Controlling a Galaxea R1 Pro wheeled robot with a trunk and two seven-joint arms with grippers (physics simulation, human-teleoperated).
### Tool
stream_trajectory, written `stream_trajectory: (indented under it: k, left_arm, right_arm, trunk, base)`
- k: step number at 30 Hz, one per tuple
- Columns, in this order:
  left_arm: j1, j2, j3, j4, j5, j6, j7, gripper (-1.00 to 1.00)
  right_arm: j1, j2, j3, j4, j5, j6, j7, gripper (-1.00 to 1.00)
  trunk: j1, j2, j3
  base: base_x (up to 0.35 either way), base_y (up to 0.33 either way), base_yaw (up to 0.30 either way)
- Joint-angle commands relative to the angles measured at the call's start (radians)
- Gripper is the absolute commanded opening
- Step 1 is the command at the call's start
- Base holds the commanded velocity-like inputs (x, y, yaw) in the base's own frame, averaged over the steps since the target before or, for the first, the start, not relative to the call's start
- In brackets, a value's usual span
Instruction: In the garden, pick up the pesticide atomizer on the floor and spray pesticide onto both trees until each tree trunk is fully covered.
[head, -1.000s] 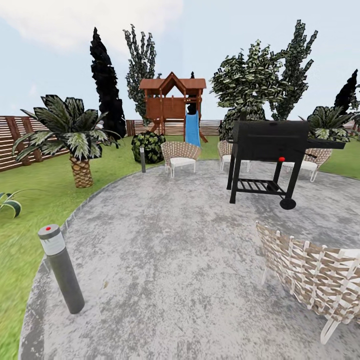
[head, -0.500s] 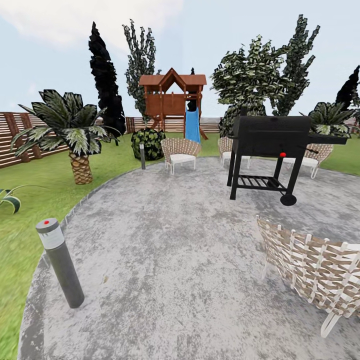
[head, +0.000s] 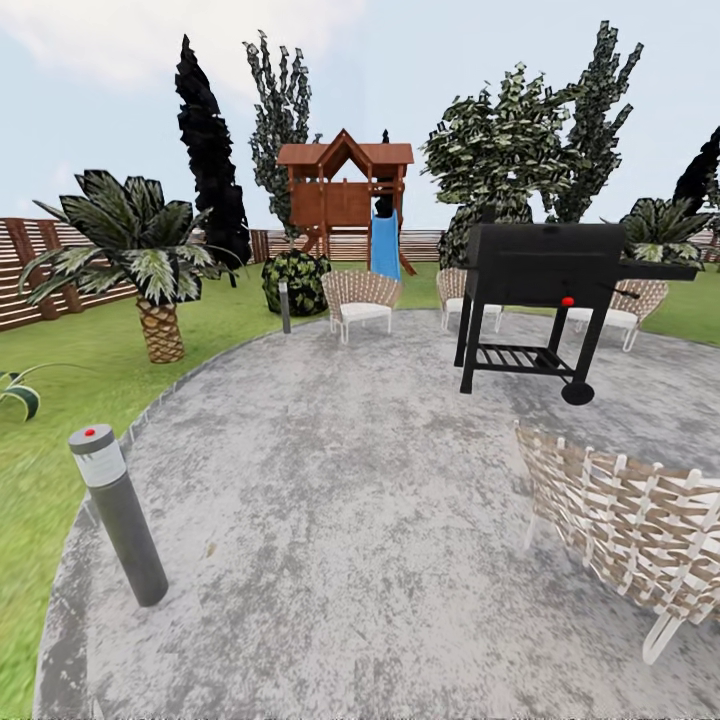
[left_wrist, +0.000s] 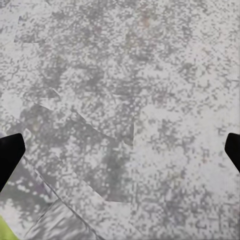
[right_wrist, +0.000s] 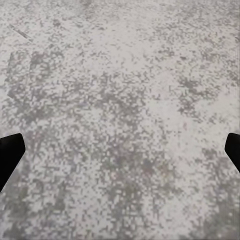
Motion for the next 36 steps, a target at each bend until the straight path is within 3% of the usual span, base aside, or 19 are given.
stream_trajectory:
  k: [1,23,36]
  left_arm:
    - [0.000,0.000,0.000,0.000,0.000,0.000,0.000,1.00]
    - [0.000,0.000,0.000,0.000,0.000,0.000,0.000,1.00]
    - [0.000,0.000,-0.001,0.001,-0.001,0.000,0.000,1.00]
  right_arm:
    - [0.000,0.000,0.000,0.000,0.000,0.000,0.000,1.00]
    - [0.000,0.000,0.000,-0.001,0.000,0.000,0.000,1.00]
    - [0.000,0.000,-0.001,0.000,0.000,0.000,0.000,1.00]
  trunk:
    - [0.004,-0.007,-0.003]
    - [0.088,-0.161,-0.073]
    - [0.138,-0.252,-0.130]
  base:
    - [0.000,0.000,0.000]
    - [0.000,0.000,0.000]
    - [0.000,0.000,0.000]
